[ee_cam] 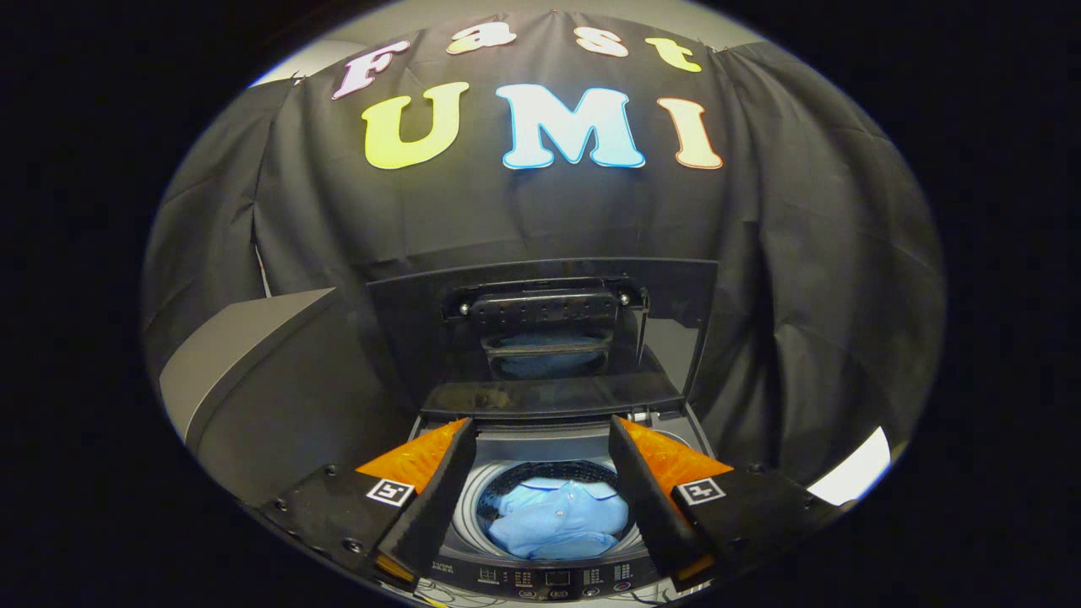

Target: Put the clothes into the washing machine and then close the washing machine lid.

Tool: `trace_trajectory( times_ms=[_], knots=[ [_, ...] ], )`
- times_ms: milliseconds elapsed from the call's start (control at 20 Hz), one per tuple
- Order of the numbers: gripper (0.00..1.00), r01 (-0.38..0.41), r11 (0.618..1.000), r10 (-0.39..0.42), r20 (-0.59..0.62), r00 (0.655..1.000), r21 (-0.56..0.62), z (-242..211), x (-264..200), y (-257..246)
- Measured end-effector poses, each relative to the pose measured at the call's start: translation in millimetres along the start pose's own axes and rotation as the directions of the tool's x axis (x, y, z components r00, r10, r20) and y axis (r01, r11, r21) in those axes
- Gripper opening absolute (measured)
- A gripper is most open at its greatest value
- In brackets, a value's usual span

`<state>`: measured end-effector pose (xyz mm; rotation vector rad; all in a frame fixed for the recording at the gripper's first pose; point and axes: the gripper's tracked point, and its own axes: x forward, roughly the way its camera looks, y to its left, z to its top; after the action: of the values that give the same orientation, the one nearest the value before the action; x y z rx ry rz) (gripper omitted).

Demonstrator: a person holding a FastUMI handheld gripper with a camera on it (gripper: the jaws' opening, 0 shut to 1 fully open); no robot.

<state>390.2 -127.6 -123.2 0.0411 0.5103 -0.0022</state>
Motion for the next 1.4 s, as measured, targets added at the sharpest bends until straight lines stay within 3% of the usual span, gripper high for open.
trace_trajectory(
  times_ms=[550,1100,1400],
  knots=[
    [0.97,-0.007,1.000,0.008,0.036,0.999,-0.027,13,-10,13],
    [0.97,0.014,0.999,-0.002,0.297,0.955,-0.039,104,-29,24],
    [0.97,-0.017,0.995,0.047,0.326,0.944,-0.094,134,-8,44]
  ],
)
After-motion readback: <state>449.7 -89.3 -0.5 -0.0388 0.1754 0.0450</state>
